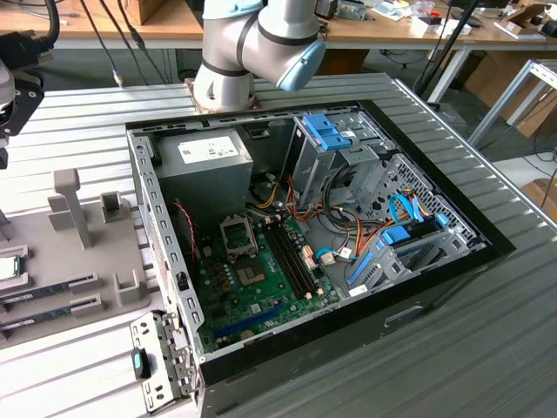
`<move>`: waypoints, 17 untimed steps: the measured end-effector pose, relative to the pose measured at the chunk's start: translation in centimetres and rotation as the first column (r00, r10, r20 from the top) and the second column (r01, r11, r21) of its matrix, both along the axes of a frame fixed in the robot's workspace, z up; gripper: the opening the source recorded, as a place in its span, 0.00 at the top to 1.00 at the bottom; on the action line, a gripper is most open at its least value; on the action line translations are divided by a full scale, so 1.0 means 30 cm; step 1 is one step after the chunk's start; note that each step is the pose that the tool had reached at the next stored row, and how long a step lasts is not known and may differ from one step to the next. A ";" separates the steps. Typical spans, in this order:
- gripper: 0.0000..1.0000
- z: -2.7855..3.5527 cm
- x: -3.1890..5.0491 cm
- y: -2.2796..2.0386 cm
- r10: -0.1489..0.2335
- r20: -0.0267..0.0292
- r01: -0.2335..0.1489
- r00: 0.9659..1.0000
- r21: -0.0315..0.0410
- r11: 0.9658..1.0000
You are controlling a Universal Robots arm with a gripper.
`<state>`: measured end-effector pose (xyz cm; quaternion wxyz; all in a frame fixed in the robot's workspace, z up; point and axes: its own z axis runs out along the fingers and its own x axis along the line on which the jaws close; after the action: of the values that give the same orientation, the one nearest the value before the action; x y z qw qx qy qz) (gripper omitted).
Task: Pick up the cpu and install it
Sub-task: 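Reach for the cpu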
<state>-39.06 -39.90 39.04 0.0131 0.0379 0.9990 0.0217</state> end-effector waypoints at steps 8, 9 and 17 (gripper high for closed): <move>0.89 0.000 -0.017 0.000 0.000 0.000 0.000 1.000 0.000 1.000; 0.89 0.000 -0.019 0.000 0.000 0.000 0.000 1.000 0.000 1.000; 0.89 0.000 -0.037 0.000 0.000 0.000 0.000 1.000 0.000 1.000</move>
<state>-40.15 -39.90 39.04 0.0131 0.0379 0.9990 0.0217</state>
